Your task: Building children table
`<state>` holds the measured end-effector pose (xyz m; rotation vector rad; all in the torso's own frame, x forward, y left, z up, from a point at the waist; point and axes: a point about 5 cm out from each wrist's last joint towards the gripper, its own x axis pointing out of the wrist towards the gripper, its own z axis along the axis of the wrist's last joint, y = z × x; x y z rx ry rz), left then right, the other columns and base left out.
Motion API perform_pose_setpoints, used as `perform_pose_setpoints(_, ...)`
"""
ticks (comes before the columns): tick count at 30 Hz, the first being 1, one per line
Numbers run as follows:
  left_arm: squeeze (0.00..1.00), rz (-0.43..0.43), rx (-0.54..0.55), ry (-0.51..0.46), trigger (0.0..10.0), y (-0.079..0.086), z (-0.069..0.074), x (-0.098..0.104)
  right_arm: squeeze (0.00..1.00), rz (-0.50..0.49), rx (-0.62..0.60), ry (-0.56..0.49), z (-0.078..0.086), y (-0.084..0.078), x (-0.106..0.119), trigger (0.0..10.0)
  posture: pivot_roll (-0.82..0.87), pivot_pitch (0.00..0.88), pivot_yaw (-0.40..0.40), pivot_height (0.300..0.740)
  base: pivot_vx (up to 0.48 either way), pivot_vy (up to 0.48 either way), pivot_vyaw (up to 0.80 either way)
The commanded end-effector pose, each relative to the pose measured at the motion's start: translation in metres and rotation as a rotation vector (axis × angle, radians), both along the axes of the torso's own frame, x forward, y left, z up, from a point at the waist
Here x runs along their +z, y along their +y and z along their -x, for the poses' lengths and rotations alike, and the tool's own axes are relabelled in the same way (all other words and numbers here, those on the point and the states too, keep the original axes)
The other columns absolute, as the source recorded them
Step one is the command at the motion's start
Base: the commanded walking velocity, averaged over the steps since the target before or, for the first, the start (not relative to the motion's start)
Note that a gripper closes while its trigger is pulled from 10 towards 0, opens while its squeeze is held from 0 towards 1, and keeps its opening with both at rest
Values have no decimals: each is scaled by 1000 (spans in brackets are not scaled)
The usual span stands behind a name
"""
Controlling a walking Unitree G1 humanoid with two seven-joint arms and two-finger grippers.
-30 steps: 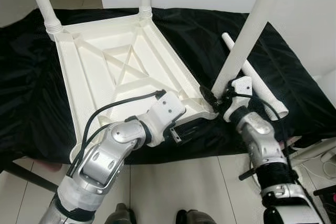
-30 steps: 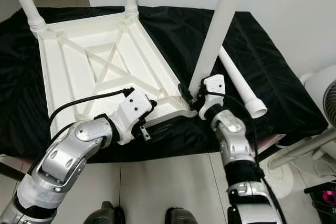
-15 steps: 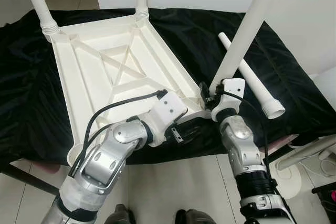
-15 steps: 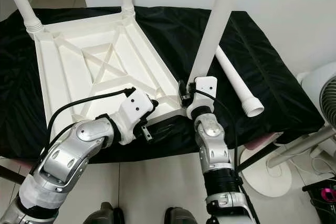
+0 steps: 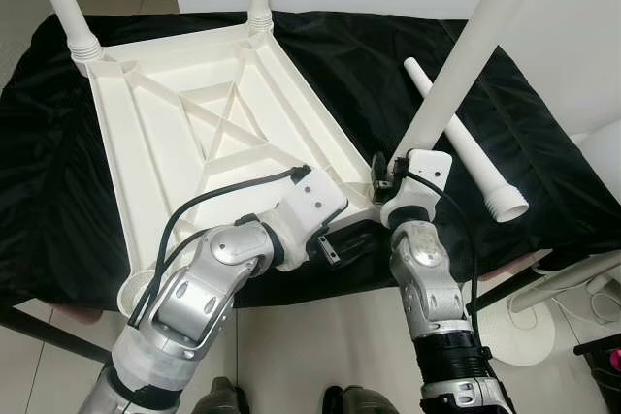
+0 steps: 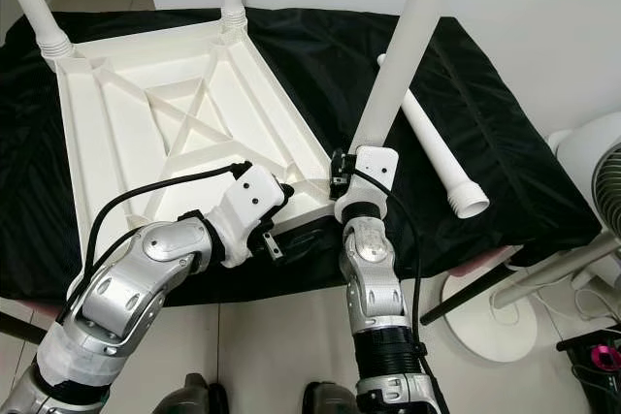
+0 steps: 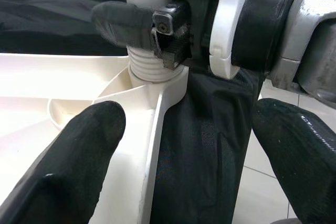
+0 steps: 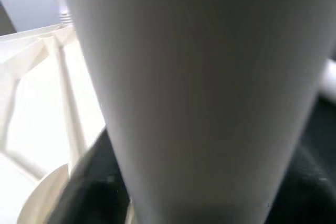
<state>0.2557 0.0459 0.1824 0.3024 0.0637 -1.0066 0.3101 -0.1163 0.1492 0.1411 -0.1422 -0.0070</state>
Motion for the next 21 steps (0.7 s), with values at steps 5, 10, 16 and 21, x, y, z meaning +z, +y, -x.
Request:
perform_pose_setpoints(5, 0, -13, 63, -13, 10000, 3, -3, -2, 1000, -9, 92, -33, 4, -8, 2, 10000, -61, 82, -27, 740, 0, 0, 0)
perform_pose_setpoints(10, 0, -13, 60, -15, 10000, 2, -3, -2, 1000, 30, 200, -49, 5, -16, 2, 10000, -61, 69, -24, 740, 0, 0, 0)
perform_pose_setpoints(16, 0, -15, 55, -18, 10000, 2, -4, -1, 0, 82, 339, -28, 3, -29, -1, 10000, -65, 64, -20, 740, 0, 0, 0)
perform_pose_setpoints(21, 0, -19, 41, -23, 10000, 1, -6, 0, 0, 180, 490, -17, -3, -35, -2, 10000, -71, 53, -8, 740, 0, 0, 0)
